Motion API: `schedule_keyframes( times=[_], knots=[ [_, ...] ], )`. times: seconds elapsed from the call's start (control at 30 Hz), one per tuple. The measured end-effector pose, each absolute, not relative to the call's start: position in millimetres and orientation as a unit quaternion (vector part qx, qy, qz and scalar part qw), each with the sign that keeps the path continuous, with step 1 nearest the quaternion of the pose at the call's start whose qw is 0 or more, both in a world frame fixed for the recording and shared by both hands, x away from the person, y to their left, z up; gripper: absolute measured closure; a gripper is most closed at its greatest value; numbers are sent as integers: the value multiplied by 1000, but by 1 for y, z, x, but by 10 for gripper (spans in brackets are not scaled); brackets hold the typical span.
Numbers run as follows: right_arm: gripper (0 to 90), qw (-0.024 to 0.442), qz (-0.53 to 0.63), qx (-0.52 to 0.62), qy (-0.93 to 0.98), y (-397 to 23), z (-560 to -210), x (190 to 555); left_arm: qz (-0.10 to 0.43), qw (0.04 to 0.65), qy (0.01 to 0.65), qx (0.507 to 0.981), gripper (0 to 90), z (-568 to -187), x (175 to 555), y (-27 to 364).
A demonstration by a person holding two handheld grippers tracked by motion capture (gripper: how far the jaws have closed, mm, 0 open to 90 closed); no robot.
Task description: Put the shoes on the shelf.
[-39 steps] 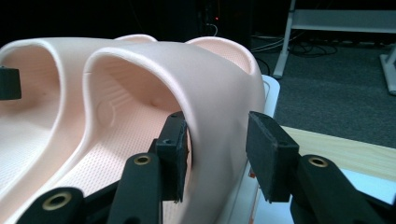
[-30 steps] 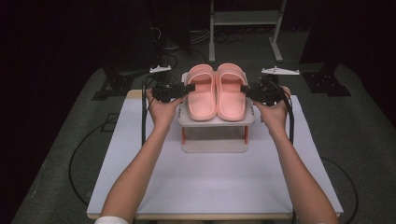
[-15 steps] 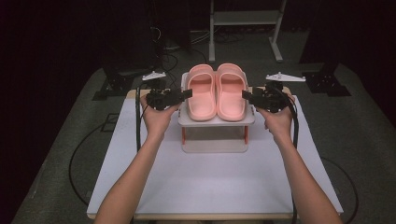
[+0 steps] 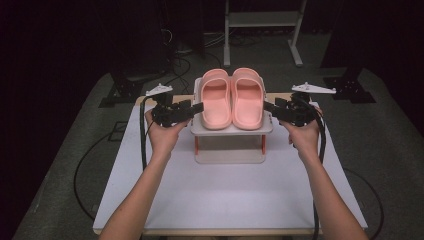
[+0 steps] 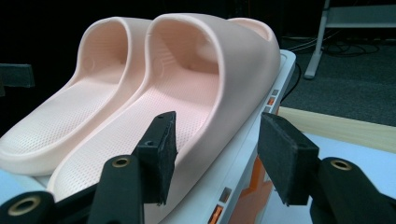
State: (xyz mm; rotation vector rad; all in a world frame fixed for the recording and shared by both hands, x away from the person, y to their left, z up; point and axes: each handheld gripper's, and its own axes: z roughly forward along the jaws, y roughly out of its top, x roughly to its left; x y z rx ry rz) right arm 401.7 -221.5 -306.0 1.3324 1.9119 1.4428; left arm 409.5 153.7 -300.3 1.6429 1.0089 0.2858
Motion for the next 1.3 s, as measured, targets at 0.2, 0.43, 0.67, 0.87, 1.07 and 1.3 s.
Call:
schedule_keyframes(
  times=[0.2, 0.43, 0.67, 0.87, 1.07, 1.3],
  knots=[
    [455, 200, 513, 477, 685, -226, -310, 397, 120, 559, 427, 701, 372, -306, 401, 162],
    [443, 189, 520, 479, 681, -232, -317, 392, 115, 565, 424, 698, 362, -310, 395, 167],
    [434, 186, 528, 480, 675, -240, -320, 383, 120, 565, 417, 702, 346, -311, 386, 170],
    [429, 190, 532, 475, 675, -247, -323, 374, 123, 562, 421, 701, 332, -319, 379, 175],
    [426, 191, 533, 477, 672, -254, -326, 368, 122, 566, 420, 699, 317, -323, 375, 180],
    [418, 187, 530, 481, 672, -260, -334, 362, 127, 564, 418, 701, 311, -330, 370, 188]
  ],
)
